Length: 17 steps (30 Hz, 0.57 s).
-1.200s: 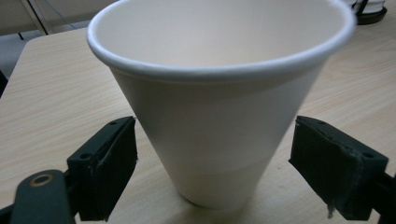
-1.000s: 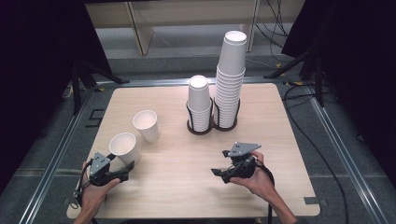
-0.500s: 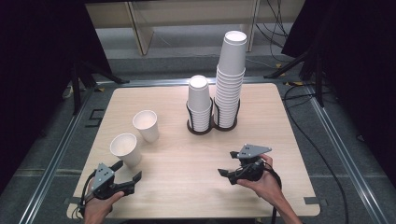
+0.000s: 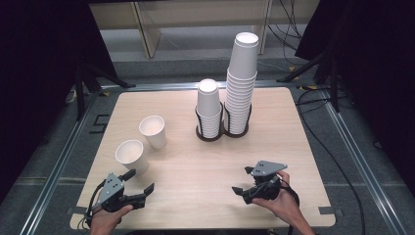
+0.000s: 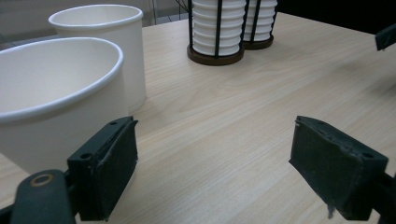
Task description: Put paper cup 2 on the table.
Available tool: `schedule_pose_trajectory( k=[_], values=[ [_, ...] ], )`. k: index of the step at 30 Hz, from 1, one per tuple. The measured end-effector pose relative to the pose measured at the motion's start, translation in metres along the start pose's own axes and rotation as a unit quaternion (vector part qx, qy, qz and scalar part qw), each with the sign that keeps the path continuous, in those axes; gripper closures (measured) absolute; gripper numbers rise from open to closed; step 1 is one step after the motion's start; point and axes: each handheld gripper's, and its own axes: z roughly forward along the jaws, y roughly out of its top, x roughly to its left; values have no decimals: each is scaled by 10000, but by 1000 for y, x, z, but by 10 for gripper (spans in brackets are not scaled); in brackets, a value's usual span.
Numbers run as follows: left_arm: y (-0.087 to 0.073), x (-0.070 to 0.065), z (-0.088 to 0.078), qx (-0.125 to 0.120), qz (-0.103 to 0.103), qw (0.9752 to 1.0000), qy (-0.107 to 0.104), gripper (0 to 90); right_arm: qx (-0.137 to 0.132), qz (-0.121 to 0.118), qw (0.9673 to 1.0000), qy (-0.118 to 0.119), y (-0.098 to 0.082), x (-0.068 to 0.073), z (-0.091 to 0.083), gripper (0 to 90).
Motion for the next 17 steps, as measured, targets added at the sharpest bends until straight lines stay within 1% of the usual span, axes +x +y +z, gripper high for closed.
schedule_pose_trajectory(
  k=[1,2,3,4,5,6,7,9,10,11,12,13,14,15,16,17],
  values=[
    [-1,1,0,38,55,10000,-15,143,3,-51,10000,7,-1,1,-1,168],
    [-1,1,0,105,27,9999,25,143,1,19,10000,39,-2,3,-2,168],
    [-1,2,2,4,4,10000,-28,143,10,12,10000,63,-3,4,-3,165],
    [-1,1,3,-5,13,10000,-49,143,17,0,10000,48,-5,5,-3,163],
    [-1,1,3,18,52,10000,-71,143,23,-7,9999,97,-6,5,-3,162],
    [-1,0,3,34,54,10000,-57,143,62,-31,10000,36,-7,6,-4,162],
    [-1,-1,2,99,89,9999,-34,143,84,-108,9999,3,-9,5,-4,161],
    [-1,-1,3,43,104,9999,-77,143,148,-33,9999,31,-10,6,-4,159],
    [0,-1,2,127,132,9998,-51,143,150,-24,9999,23,-11,6,-4,159],
    [0,-1,2,132,139,9998,-55,143,157,-26,9999,36,-11,6,-4,159],
    [-1,-1,3,51,132,9999,-92,143,175,-11,9998,46,-11,7,-4,159],
    [-1,-1,2,128,132,9998,-50,143,177,-65,9998,30,-11,6,-4,159],
    [-1,-1,3,89,114,9999,-66,143,198,-35,9998,76,-11,7,-4,160],
    [-1,-1,3,95,118,9999,-61,143,200,-74,9998,40,-12,7,-3,159],
    [-2,-1,4,47,115,9999,-103,143,216,-105,9997,7,-12,7,-3,159],
    [-1,0,4,94,144,9998,-97,143,240,-79,9997,4,-12,7,-3,159]
  ],
)
